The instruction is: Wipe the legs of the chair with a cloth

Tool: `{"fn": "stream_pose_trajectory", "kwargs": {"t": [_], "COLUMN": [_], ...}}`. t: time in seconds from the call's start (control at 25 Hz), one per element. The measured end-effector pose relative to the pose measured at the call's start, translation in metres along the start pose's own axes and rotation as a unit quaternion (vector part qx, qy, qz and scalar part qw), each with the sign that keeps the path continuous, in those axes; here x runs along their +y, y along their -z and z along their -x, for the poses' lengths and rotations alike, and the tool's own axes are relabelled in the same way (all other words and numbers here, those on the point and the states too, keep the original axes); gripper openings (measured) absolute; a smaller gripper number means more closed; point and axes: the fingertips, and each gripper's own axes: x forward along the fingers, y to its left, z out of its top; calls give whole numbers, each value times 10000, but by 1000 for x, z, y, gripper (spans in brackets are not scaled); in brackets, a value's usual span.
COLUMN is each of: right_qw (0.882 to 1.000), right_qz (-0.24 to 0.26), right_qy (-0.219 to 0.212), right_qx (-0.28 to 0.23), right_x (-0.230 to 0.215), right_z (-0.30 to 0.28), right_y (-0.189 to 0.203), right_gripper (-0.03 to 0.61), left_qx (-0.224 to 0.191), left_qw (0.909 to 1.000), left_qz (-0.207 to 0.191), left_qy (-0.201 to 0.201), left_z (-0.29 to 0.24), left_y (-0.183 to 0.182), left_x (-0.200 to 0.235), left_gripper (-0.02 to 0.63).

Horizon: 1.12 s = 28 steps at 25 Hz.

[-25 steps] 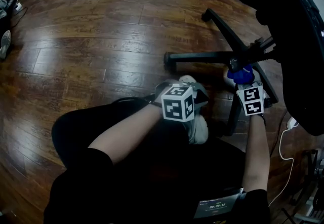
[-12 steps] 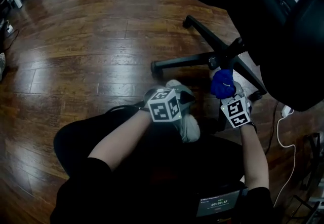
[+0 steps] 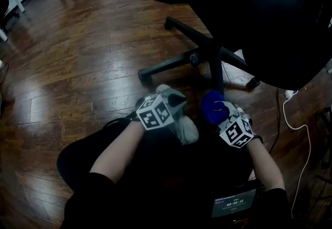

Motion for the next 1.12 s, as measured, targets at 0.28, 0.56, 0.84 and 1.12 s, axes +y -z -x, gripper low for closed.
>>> {"fn": "stream_pose_trajectory", "kwargs": {"t": [0.28, 0.56, 0.84, 1.12], "right_qw": [9990, 9952, 9886, 9901], "right_qz": [230, -67, -584, -637], "right_qy": [293, 939, 1388, 1254], "right_qx": [265, 277, 58, 19], "right_x": [-14, -107, -180, -159], "right_z": [-11, -51, -75, -67], "right_y": [-1, -14, -24, -20], "right_gripper": [104, 104, 106, 104], "left_qx": [41, 39, -14, -40], "left_qw": [10000, 9998, 9998, 9999], "left_qz": [-27, -12, -63, -43], "left_qy": [80, 173, 192, 144], "left_z": [0, -2, -3, -2], "left_y": [-2, -3, -4, -2], "left_x": [-4, -4, -2, -3], "left_gripper": [1, 1, 1, 1]}}
